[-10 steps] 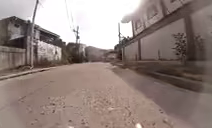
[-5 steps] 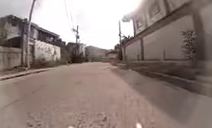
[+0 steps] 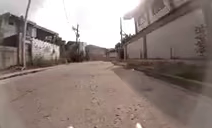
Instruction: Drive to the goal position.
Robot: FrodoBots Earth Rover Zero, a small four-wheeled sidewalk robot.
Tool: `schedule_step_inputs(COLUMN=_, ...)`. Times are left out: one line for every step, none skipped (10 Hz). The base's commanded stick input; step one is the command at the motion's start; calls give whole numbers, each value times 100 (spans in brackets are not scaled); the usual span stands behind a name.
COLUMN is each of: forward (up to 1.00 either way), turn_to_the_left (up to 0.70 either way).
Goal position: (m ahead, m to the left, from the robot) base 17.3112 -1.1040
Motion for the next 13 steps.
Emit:
schedule_step_inputs(forward=100, turn_to_the_left=0)
schedule_step_inputs(forward=100, turn_to_the_left=0)
schedule_step_inputs(forward=100, turn_to_the_left=0)
schedule_step_inputs(forward=100, turn_to_the_left=0)
schedule_step_inputs(forward=100, turn_to_the_left=0)
schedule_step_inputs(forward=100, turn_to_the_left=0)
schedule_step_inputs(forward=100, turn_to_the_left=0)
schedule_step_inputs(forward=100, turn_to_the_left=0)
schedule_step_inputs(forward=100, turn_to_the_left=0)
schedule_step_inputs(forward=100, turn_to_the_left=0)
schedule_step_inputs(forward=100, turn_to_the_left=0)
schedule_step_inputs(forward=100, turn_to_the_left=0)
schedule_step_inputs(forward=100, turn_to_the_left=0)
